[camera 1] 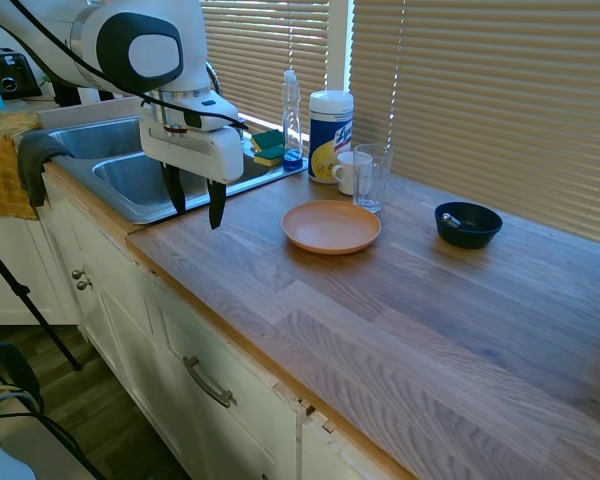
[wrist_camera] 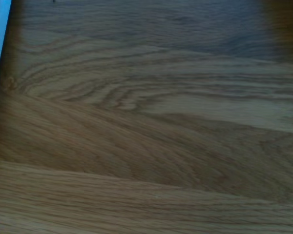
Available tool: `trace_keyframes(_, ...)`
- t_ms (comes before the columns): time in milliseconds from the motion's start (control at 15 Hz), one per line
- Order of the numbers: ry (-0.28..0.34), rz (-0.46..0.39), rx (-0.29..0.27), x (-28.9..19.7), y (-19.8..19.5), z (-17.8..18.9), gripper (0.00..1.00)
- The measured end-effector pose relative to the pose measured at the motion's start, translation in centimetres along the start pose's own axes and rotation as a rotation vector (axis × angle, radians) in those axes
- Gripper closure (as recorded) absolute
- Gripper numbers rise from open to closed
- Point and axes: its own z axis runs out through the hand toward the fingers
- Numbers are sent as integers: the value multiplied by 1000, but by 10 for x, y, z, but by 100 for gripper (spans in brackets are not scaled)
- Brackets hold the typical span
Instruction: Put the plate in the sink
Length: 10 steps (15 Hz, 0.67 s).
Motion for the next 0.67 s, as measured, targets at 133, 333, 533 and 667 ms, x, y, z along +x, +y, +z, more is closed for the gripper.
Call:
trace_keyframes(133, 5, 0, -5, 0, 0, 0, 0)
trace_keyframes(333, 26, 35, 11, 14, 2, -10, 0)
trace_keyframes(533, 44, 90, 40, 48, 13, -25, 0)
trace_keyframes(667, 54, 118, 45, 74, 18, -29, 0)
